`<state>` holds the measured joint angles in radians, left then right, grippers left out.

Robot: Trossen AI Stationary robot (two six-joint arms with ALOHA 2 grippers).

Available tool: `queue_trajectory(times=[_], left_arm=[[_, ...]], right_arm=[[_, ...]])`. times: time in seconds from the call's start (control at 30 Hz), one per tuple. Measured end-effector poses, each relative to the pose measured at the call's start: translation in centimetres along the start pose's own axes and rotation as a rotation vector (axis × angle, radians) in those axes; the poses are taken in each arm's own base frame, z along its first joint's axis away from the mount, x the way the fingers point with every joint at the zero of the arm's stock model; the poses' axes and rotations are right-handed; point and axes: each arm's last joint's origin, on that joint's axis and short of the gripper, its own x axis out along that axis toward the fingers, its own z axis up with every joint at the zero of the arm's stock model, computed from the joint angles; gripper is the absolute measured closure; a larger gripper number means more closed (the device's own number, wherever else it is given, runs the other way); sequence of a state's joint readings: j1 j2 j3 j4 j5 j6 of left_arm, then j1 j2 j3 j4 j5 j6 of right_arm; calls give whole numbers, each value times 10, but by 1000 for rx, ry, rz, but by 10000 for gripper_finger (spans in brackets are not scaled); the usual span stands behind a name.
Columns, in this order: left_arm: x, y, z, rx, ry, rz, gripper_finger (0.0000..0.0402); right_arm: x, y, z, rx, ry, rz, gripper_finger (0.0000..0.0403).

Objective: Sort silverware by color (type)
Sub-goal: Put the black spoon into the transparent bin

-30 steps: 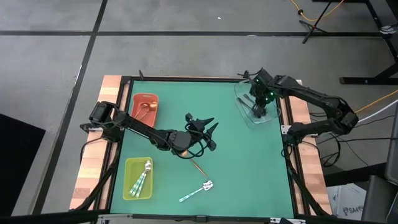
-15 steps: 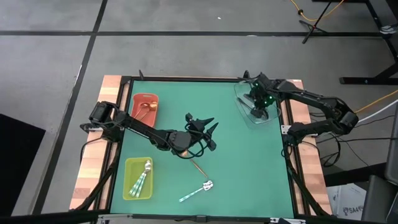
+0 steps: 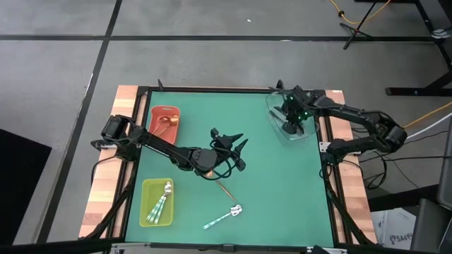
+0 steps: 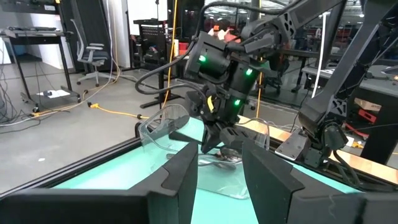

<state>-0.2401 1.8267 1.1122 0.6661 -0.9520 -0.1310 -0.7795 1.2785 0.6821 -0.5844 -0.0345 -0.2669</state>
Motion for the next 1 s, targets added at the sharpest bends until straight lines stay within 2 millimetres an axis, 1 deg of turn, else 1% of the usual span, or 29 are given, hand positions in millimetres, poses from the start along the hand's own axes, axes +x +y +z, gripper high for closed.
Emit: queue_trajectory(times=[0.3, 0.6, 0.83, 1.0], left_arm=[[0, 0, 0, 0, 0, 0, 282], [0, 0, 0, 0, 0, 0, 282], [0, 0, 0, 0, 0, 0, 282], [0, 0, 0, 1, 0, 0, 282]], right_arm=[[14, 3, -11, -1, -31, -9, 403], [25, 4, -19, -3, -71, -20, 403], [28, 5, -22, -5, -84, -31, 403], [28, 4, -23, 0, -67, -78, 403]])
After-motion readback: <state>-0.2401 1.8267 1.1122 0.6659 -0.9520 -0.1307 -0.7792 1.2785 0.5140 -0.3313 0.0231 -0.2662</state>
